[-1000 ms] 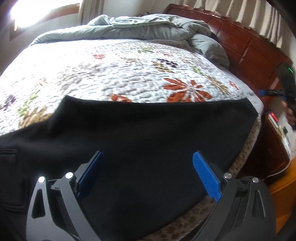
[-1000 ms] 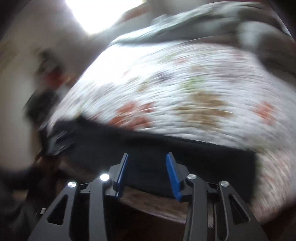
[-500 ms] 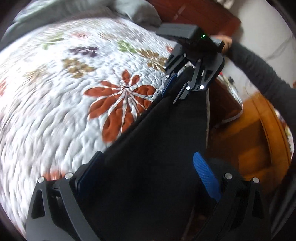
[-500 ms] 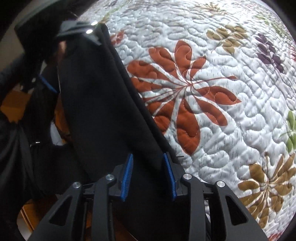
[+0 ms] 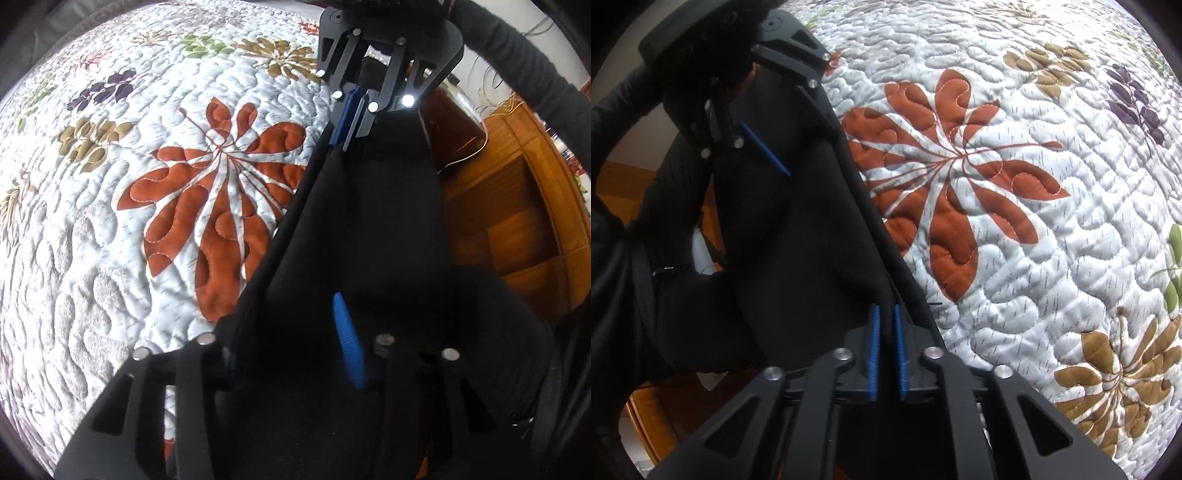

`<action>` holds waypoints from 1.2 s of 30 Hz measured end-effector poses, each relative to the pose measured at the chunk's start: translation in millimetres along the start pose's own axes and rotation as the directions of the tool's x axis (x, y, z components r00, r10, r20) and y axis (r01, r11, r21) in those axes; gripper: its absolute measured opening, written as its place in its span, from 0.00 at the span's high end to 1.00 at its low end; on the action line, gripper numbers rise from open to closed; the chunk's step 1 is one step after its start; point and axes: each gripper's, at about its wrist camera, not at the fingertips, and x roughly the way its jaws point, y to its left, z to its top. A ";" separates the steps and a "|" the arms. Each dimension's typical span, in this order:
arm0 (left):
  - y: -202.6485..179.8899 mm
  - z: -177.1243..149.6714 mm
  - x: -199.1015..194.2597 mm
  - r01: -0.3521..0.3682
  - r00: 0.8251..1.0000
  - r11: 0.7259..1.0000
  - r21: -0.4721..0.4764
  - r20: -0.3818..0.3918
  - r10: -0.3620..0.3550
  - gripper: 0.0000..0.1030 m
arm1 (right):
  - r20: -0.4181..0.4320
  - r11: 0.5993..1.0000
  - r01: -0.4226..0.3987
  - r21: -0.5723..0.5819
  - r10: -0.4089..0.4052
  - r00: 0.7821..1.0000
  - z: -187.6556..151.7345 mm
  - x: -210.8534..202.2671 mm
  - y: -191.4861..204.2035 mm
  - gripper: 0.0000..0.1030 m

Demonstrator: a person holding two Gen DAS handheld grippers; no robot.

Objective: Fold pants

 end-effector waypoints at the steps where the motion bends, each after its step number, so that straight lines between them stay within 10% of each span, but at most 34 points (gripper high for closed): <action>1: 0.7 1.4 1.7 -0.022 1.000 1.000 0.003 -0.002 0.022 0.77 | 0.004 1.000 0.009 0.000 -0.009 1.000 0.0 -0.1 0.8 0.96; 4: 13.9 6.6 -0.9 -0.031 1.000 0.999 -0.029 0.002 0.031 0.95 | 0.019 1.000 0.029 0.004 -0.029 0.999 1.5 -0.5 7.3 0.96; 18: 21.0 11.8 -5.7 -0.056 0.998 0.997 -0.043 -0.019 0.055 0.97 | 0.049 0.996 0.082 0.033 -0.084 0.995 5.5 -5.4 6.0 0.95; 20: 20.1 13.9 -6.6 -0.069 0.998 0.996 -0.048 -0.015 0.069 0.91 | 0.072 0.995 0.070 0.068 -0.075 0.995 2.1 -7.4 0.9 0.91; 22: 15.7 10.6 -19.1 -0.126 0.992 0.991 -0.039 0.022 0.127 0.41 | 0.127 0.990 0.083 0.114 -0.097 0.987 -10.0 -23.2 -2.4 0.85; 24: 6.8 3.7 -38.9 -0.161 0.981 0.986 -0.046 0.101 0.165 0.26 | 0.236 0.969 0.073 0.234 -0.130 0.963 -40.6 -52.3 -12.9 0.79; 32: -40.3 -73.2 -69.8 -0.199 0.941 0.964 -0.175 0.239 0.238 0.16 | 0.481 0.790 -0.126 0.601 -0.231 0.846 -168.7 -38.9 -21.6 0.74; 36: -72.3 -127.3 -49.8 -0.266 0.939 0.939 -0.217 0.163 0.304 0.16 | 0.519 0.672 -0.217 0.708 -0.287 0.805 -213.4 -10.5 -38.9 1.00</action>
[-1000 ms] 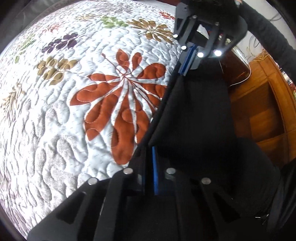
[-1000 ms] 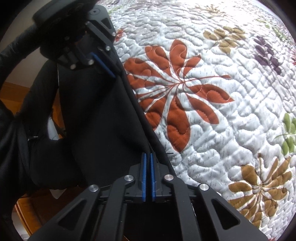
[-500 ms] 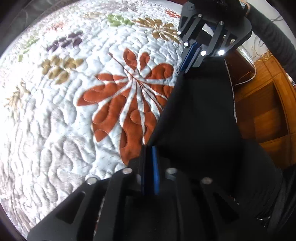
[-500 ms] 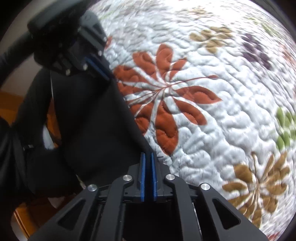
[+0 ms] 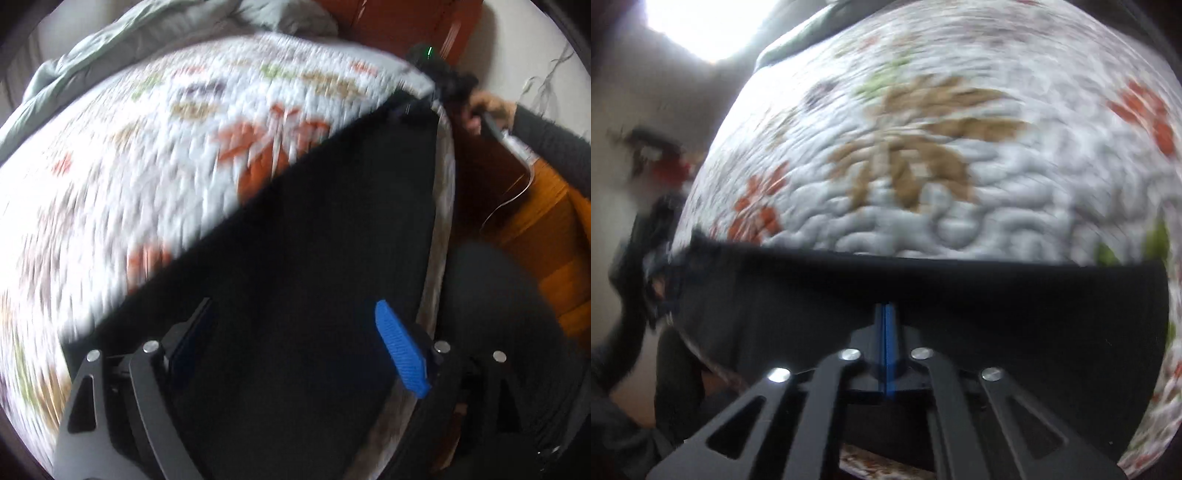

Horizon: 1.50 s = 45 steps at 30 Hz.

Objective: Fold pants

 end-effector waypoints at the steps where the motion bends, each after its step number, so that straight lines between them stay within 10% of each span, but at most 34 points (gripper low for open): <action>1: -2.0 -17.3 -2.9 -0.023 1.000 0.999 -0.028 -0.006 0.023 0.16 | 0.038 0.999 -0.010 0.042 0.008 0.999 -2.6 -7.1 -5.4 1.00; 4: 4.6 -61.3 -22.3 -0.105 0.994 0.987 -0.124 0.009 0.107 0.16 | 0.174 0.997 -0.040 0.068 0.027 0.984 -25.7 -30.3 16.5 0.79; 11: 46.3 -142.5 -69.5 -0.172 0.972 0.883 -0.437 0.072 0.225 0.15 | 0.233 0.987 -0.150 0.056 0.133 0.963 -81.9 12.8 63.4 0.80; 14: 48.7 -156.5 -64.9 -0.178 0.972 0.886 -0.429 0.064 0.226 0.17 | 0.255 0.989 -0.124 0.077 0.101 0.962 -96.8 21.9 57.1 1.00; 17: 48.6 -159.3 -63.3 -0.195 0.969 0.892 -0.408 0.062 0.240 0.16 | 0.296 0.969 -0.177 0.171 0.121 0.948 -103.7 9.3 36.1 0.97; 21: 42.7 -156.9 -70.4 -0.187 0.966 0.883 -0.431 0.084 0.246 0.16 | 0.486 0.901 -0.311 0.304 0.134 0.864 -127.1 -36.2 7.3 0.75; 29: 39.4 -169.7 -96.8 -0.248 0.943 0.849 -0.467 0.086 0.323 0.13 | 0.682 0.691 -0.495 0.527 0.004 0.731 -157.4 -54.8 -67.2 0.72; 37: 59.0 -182.3 -91.5 -0.237 0.948 0.797 -0.556 0.045 0.314 0.13 | 0.668 0.682 -0.478 0.554 -0.022 0.744 -150.4 -54.2 -88.7 0.62; 39: 60.0 -182.5 -89.5 -0.247 0.946 0.793 -0.557 0.038 0.322 0.13 | 0.670 0.696 -0.463 0.548 -0.035 0.741 -146.0 -56.2 -90.9 0.91; 45: 61.3 -180.0 -76.4 -0.291 0.942 0.795 -0.532 -0.013 0.336 0.12 | 0.653 0.716 -0.416 0.561 -0.074 0.754 -151.0 -56.4 -103.6 0.93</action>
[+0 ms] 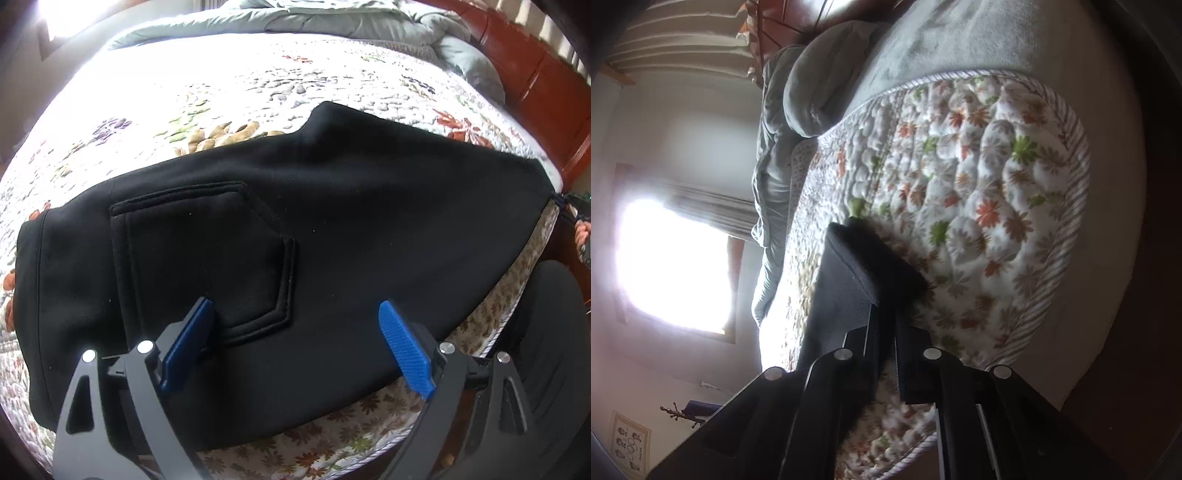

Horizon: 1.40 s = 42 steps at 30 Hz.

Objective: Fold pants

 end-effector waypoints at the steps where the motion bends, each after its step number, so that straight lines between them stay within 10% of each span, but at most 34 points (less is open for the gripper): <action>1: -0.3 -0.2 0.5 -0.002 1.000 1.000 0.005 -0.001 0.002 0.12 | 0.001 1.000 -0.005 0.004 0.005 1.000 0.5 0.9 -1.5 0.93; 11: 1.0 -2.8 -3.9 0.009 1.000 1.000 -0.007 0.028 -0.009 0.12 | 0.035 0.989 -0.102 0.110 0.099 0.994 -11.0 -27.9 -22.1 0.60; 25: -1.2 -0.5 -0.9 0.009 1.000 1.000 -0.011 0.026 -0.008 0.06 | 0.047 0.966 -0.239 0.102 0.235 0.971 -5.9 -5.2 -19.0 0.60; 31: -1.0 -0.2 -1.3 0.014 0.999 1.000 -0.022 0.030 -0.013 0.06 | 0.036 0.969 -0.227 0.095 0.224 0.974 -8.8 6.7 -21.3 0.66; 34: -1.5 -0.7 -1.2 0.011 0.999 1.000 -0.019 0.033 -0.011 0.06 | 0.043 0.981 -0.189 0.040 0.187 0.981 -9.3 5.0 -3.8 0.88; 42: 1.4 -2.3 -6.4 0.036 0.998 0.999 -0.034 0.053 -0.034 0.06 | 0.088 0.989 -0.095 -0.117 0.105 0.991 -16.4 -17.4 61.3 0.90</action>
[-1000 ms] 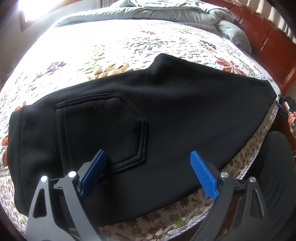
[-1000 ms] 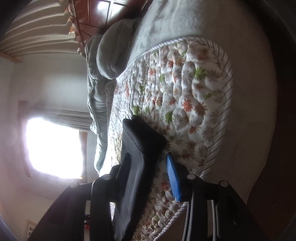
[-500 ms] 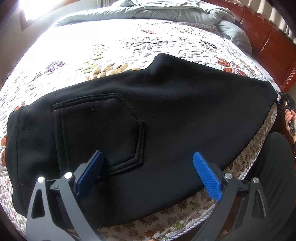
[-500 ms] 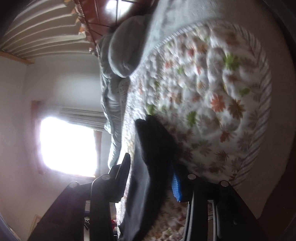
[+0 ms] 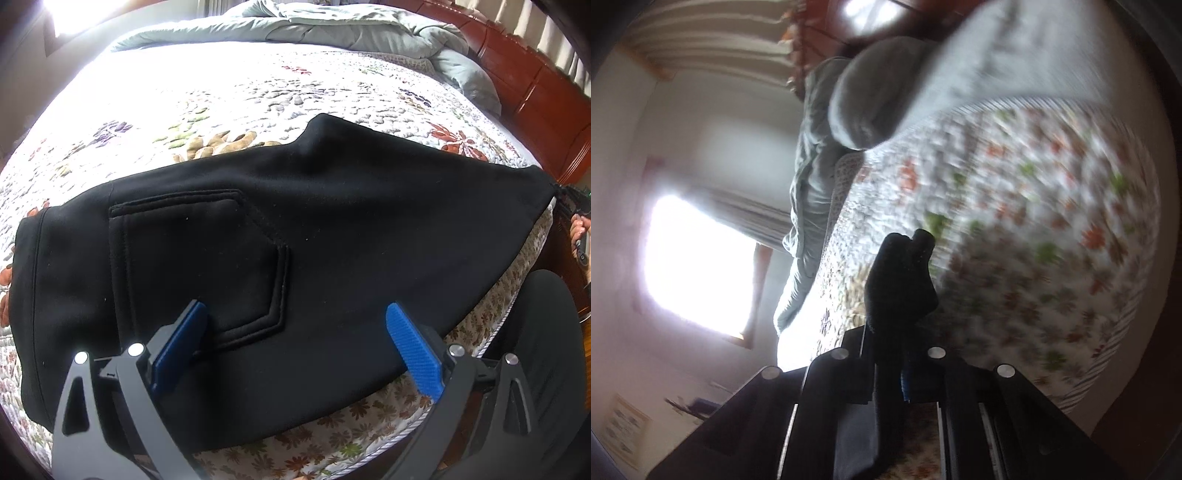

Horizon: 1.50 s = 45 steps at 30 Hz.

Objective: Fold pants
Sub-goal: 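Grasp a leg end with the right tool and lift it up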

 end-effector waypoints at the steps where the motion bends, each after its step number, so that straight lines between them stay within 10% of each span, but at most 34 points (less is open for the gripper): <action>1: 0.3 -0.1 -1.4 0.006 1.000 1.000 -0.004 0.004 -0.006 0.06 | 0.004 1.000 0.003 -0.020 -0.003 1.000 0.2 -1.3 9.1 0.90; 21: 31.7 -8.3 -56.5 0.020 0.990 0.999 -0.028 0.142 -0.016 0.06 | 0.102 0.840 0.107 -0.533 -0.062 0.993 -73.3 -34.7 239.5 0.90; 45: 36.7 -29.0 -58.1 0.112 0.967 0.993 0.028 0.226 -0.115 0.06 | 0.187 0.548 0.236 -0.803 -0.145 0.972 -203.9 -1.2 353.3 0.90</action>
